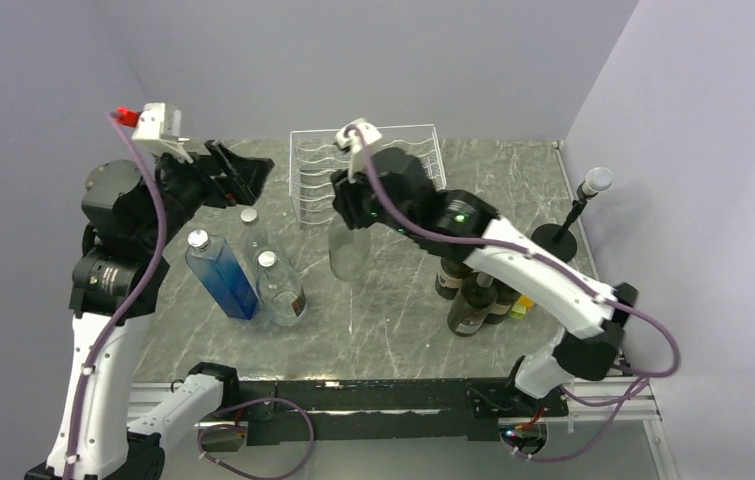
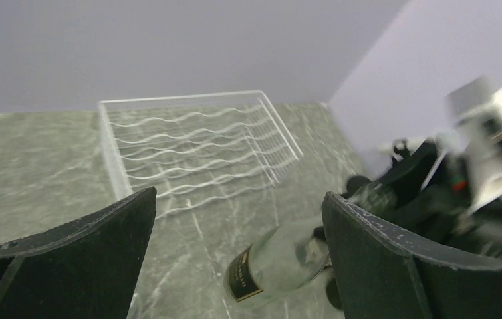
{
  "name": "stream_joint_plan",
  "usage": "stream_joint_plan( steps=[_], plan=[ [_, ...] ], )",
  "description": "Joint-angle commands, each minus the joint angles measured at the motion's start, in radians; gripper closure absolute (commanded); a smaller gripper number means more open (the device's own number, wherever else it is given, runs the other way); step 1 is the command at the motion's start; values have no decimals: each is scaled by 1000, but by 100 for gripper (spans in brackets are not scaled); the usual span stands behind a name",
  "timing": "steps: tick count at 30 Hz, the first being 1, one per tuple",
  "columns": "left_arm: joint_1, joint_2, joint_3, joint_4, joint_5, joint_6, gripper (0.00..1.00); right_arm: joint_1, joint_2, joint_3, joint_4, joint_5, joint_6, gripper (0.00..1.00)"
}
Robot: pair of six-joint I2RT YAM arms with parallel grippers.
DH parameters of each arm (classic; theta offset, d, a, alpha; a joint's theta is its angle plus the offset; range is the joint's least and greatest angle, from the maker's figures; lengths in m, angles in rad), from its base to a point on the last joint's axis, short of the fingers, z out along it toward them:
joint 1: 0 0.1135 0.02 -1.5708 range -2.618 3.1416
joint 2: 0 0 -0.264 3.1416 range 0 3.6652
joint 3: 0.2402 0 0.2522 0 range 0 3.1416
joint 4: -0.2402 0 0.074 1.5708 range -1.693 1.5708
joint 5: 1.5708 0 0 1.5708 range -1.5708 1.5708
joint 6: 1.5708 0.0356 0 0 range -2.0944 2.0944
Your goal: Put the wine bottle on the wine rack
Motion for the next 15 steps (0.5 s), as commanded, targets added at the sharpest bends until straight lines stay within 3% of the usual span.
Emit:
stream_joint_plan(
  steps=[1, 9, 15],
  plan=[
    [-3, 5, -90, 149, 310, 18, 1, -20, -178, 94, 90, -18, 8, 100],
    [-30, -12, -282, 470, 752, -43, 1, -64, -324, 73, 20, -104, 61, 100],
    [-244, 62, -366, 604, 807, -50, 1, -75, -334, 144, -62, -177, 85, 100]
  ],
)
